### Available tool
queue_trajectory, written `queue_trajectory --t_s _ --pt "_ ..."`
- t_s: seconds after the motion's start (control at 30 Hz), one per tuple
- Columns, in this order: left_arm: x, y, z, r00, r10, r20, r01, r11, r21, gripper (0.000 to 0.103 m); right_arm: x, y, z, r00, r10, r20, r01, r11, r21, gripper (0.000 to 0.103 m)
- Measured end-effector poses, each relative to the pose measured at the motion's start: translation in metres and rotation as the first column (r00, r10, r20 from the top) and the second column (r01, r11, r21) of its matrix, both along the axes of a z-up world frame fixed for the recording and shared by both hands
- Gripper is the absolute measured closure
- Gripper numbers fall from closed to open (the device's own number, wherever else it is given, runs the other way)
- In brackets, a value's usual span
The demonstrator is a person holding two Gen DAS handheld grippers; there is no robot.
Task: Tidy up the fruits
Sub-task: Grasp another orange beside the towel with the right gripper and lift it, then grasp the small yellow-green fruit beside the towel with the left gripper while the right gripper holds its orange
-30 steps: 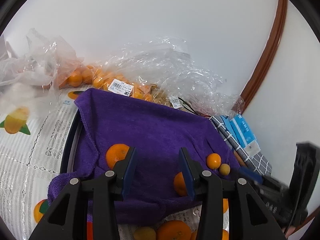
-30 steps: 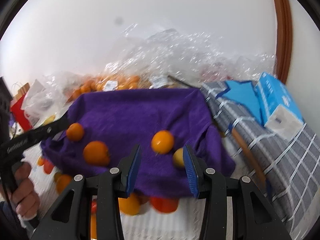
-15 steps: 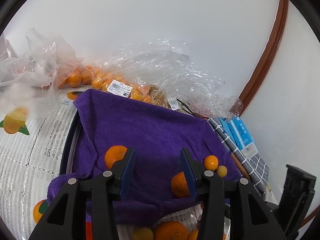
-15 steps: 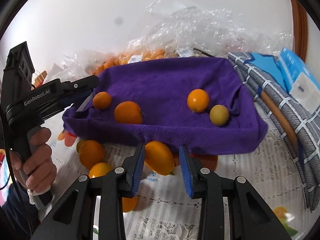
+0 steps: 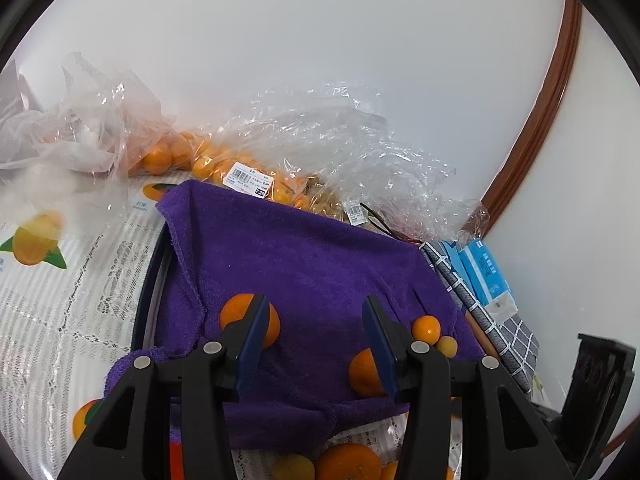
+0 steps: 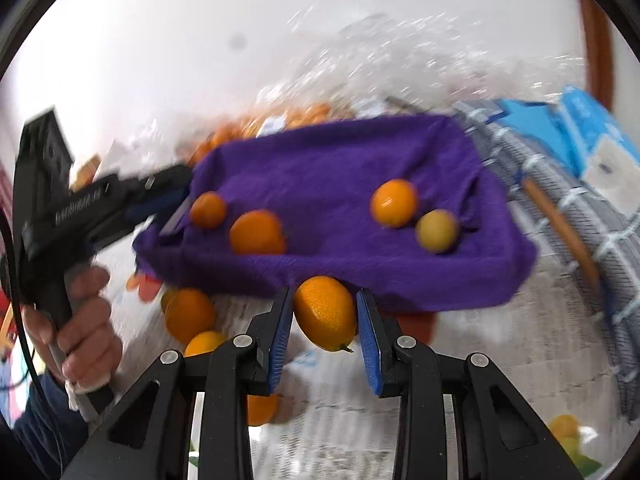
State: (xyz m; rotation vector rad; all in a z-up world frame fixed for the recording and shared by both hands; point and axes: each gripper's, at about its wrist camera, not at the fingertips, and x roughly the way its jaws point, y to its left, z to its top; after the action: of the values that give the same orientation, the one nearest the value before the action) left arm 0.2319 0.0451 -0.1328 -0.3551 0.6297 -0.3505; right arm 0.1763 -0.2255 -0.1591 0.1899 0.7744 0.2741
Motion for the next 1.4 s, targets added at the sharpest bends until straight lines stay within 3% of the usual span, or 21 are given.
queue_trajectory --t_s 0.17,0.33,0.43,0.6,0.67,0.83,0.93,1.23,1.33,1.4 --pt "-0.008 -0.001 0.001 1.0 0.003 0.004 -0.003 0.999 0.033 0.057 -0.002 -0.015 0.001 1.0 -0.031 0.001 0.031 0.999 0.032 0.071" --pt "-0.023 -0.002 0.008 1.0 0.026 0.003 -0.027 0.993 0.117 0.057 -0.003 -0.019 0.005 0.998 -0.055 0.023 0.053 0.997 0.05 0.071" --pt "-0.044 0.005 0.009 1.0 0.027 -0.012 -0.026 0.994 0.106 0.057 -0.007 -0.019 0.009 0.996 -0.063 0.056 0.061 0.997 0.043 0.071" --pt "-0.071 0.015 -0.007 0.998 0.037 -0.042 -0.03 0.988 0.151 0.057 -0.01 -0.016 0.012 0.994 -0.071 0.081 0.068 0.997 0.037 0.071" --pt "-0.073 0.017 -0.019 0.995 0.043 -0.089 -0.027 0.986 0.167 0.06 -0.01 -0.017 0.011 0.994 -0.078 0.08 0.074 0.996 0.046 0.071" --pt "-0.077 0.008 -0.021 0.996 -0.019 -0.086 0.033 0.985 0.171 0.061 -0.011 -0.02 0.011 0.991 -0.096 0.09 0.091 0.994 0.061 0.071" --pt "-0.072 0.001 -0.026 0.991 -0.058 -0.119 0.078 0.982 0.173 0.069 -0.011 -0.023 0.01 0.99 -0.109 0.095 0.102 0.992 0.068 0.071" --pt "-0.062 -0.009 -0.031 0.985 -0.081 -0.15 0.108 0.978 0.179 0.072 -0.013 -0.031 0.015 0.981 -0.147 0.123 0.136 0.987 0.091 0.07" --pt "-0.061 -0.008 -0.032 0.983 -0.096 -0.158 0.121 0.981 0.154 0.087 -0.013 -0.03 0.016 0.981 -0.148 0.128 0.138 0.987 0.083 0.071" --pt "-0.06 -0.007 -0.033 0.981 -0.102 -0.163 0.125 0.982 0.14 0.087 -0.014 -0.03 0.016 0.98 -0.149 0.135 0.139 0.987 0.081 0.071"
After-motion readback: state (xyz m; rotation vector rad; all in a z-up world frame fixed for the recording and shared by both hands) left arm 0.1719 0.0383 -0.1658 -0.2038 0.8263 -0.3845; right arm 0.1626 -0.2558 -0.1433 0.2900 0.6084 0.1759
